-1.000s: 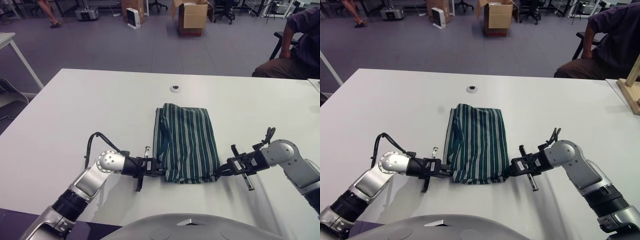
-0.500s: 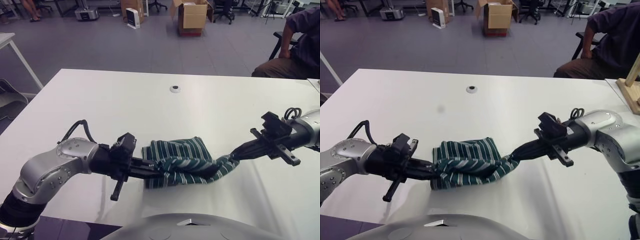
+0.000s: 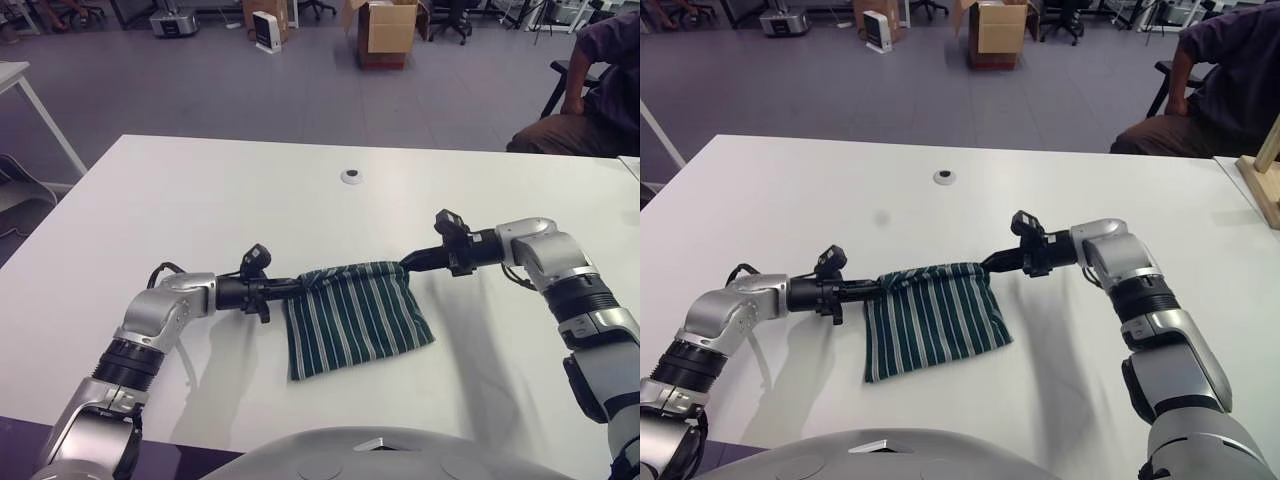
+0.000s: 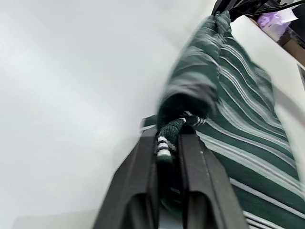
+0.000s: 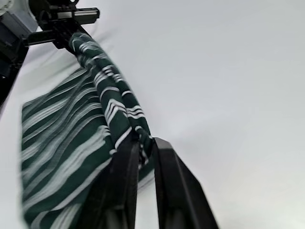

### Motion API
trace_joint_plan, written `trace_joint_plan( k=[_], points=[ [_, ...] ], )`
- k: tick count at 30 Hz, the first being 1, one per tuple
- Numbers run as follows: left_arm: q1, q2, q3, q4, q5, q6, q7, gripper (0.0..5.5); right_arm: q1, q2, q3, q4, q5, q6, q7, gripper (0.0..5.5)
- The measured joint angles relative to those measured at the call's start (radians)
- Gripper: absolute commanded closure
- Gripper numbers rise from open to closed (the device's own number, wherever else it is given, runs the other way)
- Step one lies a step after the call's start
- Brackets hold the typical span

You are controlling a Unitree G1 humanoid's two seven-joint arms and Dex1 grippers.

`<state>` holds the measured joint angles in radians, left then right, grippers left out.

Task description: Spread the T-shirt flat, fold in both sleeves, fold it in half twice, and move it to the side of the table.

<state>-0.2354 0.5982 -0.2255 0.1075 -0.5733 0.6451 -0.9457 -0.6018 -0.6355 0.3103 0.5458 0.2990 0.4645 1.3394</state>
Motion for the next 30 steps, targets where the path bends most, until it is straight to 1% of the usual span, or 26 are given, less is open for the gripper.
trace_joint_plan(
  k=[3, 5, 7, 8, 9, 11, 13, 16, 17, 19, 22, 25, 28, 30],
  points=[
    [-0.004, -0.034, 0.025, 0.025, 0.025, -0.005, 0.019, 3.97, -0.002, 0.049, -0.035, 0.029, -0.042, -0.060, -0.108, 3.81],
    [-0.010, -0.040, 0.085, 0.067, 0.037, -0.029, 0.061, 3.66, -0.003, 0.059, -0.067, 0.026, -0.071, -0.121, -0.177, 3.47],
    [-0.008, -0.041, 0.148, 0.069, 0.037, -0.063, 0.085, 3.32, 0.000, 0.057, -0.096, -0.005, -0.072, -0.145, -0.199, 3.45],
    [-0.004, -0.046, 0.189, 0.006, 0.015, -0.082, 0.079, 3.15, 0.005, 0.057, -0.116, -0.038, -0.070, -0.156, -0.211, 3.45],
    [0.002, -0.047, 0.199, -0.061, -0.010, -0.089, 0.062, 2.91, 0.012, 0.058, -0.130, -0.053, -0.069, -0.163, -0.234, 3.45],
    [0.012, -0.061, 0.179, -0.207, -0.051, -0.089, 0.015, 2.91, 0.019, 0.066, -0.179, -0.050, -0.069, -0.166, -0.316, 3.45],
    [0.032, -0.084, 0.093, -0.298, -0.052, -0.088, -0.035, 2.91, 0.018, 0.094, -0.249, -0.012, -0.071, -0.177, -0.450, 3.45],
    [0.078, -0.072, -0.049, -0.313, 0.019, -0.089, -0.088, 2.91, 0.026, 0.107, -0.302, 0.037, -0.084, -0.205, -0.564, 3.45],
    [0.091, -0.070, -0.086, -0.287, 0.048, -0.091, -0.099, 2.91, 0.034, 0.108, -0.312, 0.046, -0.092, -0.214, -0.588, 3.45],
    [0.091, -0.067, -0.096, -0.152, 0.111, -0.120, -0.097, 2.91, 0.076, 0.118, -0.328, 0.051, -0.095, -0.222, -0.617, 3.45],
    [0.011, -0.082, -0.083, 0.056, 0.156, -0.249, -0.063, 2.91, 0.102, 0.125, -0.347, 0.052, -0.095, -0.231, -0.640, 3.45],
    [-0.061, -0.081, -0.086, 0.233, 0.234, -0.432, 0.006, 2.91, 0.110, 0.125, -0.354, 0.068, -0.103, -0.243, -0.666, 3.45],
    [-0.083, -0.079, -0.036, 0.357, 0.233, -0.537, 0.105, 2.91, 0.133, 0.125, -0.356, 0.093, -0.107, -0.272, -0.690, 3.45],
    [-0.095, -0.061, 0.038, 0.450, 0.230, -0.569, 0.193, 2.91, 0.138, 0.125, -0.357, 0.113, -0.107, -0.283, -0.705, 3.45]
  ],
)
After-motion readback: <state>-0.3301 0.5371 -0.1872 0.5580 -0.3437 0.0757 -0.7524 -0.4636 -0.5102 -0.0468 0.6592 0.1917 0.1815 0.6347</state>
